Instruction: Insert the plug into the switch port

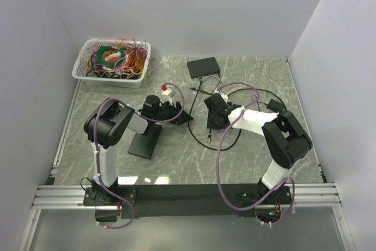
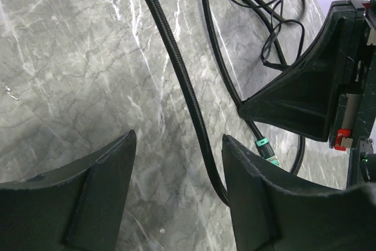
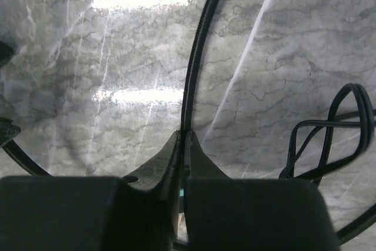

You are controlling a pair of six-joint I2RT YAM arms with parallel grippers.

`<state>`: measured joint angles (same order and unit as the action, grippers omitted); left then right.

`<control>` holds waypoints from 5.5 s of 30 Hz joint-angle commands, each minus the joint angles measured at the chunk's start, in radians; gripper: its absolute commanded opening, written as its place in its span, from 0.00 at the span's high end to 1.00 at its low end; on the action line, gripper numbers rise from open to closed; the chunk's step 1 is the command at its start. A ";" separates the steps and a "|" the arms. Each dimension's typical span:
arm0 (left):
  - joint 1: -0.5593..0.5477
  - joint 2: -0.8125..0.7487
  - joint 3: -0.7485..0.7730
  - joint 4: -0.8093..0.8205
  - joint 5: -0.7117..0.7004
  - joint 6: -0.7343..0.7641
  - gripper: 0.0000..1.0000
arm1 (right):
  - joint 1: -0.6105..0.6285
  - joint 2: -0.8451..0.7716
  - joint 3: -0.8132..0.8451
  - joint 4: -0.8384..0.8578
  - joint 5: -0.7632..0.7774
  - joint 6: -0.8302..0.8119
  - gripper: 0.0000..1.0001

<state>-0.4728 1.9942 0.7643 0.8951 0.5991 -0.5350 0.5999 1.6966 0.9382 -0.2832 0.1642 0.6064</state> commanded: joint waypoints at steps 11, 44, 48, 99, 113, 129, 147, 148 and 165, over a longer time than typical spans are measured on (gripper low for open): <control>-0.003 -0.118 -0.040 -0.019 -0.042 -0.019 0.14 | -0.068 -0.152 0.109 -0.059 0.132 -0.094 1.00; -0.785 -0.433 0.122 -0.536 -1.291 0.256 0.33 | -0.057 -0.523 -0.055 -0.065 -0.031 -0.068 0.93; -0.745 -0.368 0.089 -0.539 -1.247 0.231 0.28 | -0.141 -0.563 -0.117 -0.037 -0.046 -0.066 0.55; -0.638 -0.063 0.198 -0.535 -1.003 0.202 0.75 | -0.224 -0.592 -0.217 0.019 -0.117 -0.117 0.55; -0.580 -0.243 0.093 -0.528 -0.870 0.172 0.99 | -0.223 -0.653 -0.220 0.036 -0.161 -0.158 0.57; -0.193 -0.739 0.023 -0.775 -0.072 -0.029 0.99 | 0.057 -1.037 -0.328 0.282 -0.289 -0.342 0.21; -0.021 -1.141 -0.098 -0.937 0.261 -0.364 0.99 | 0.121 -0.963 -0.256 0.415 -0.723 -0.560 0.20; -0.004 -1.147 -0.115 -0.932 0.281 -0.381 0.99 | 0.153 -0.959 -0.248 0.406 -0.717 -0.583 0.20; 0.037 -1.273 -0.146 -1.078 0.369 -0.438 0.99 | 0.488 -0.789 -0.127 0.263 -0.441 -0.751 0.21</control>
<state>-0.4408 0.7544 0.6209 -0.1673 0.9218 -0.9531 1.0523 0.8932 0.7612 -0.0101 -0.3710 -0.0986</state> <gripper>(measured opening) 0.039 0.788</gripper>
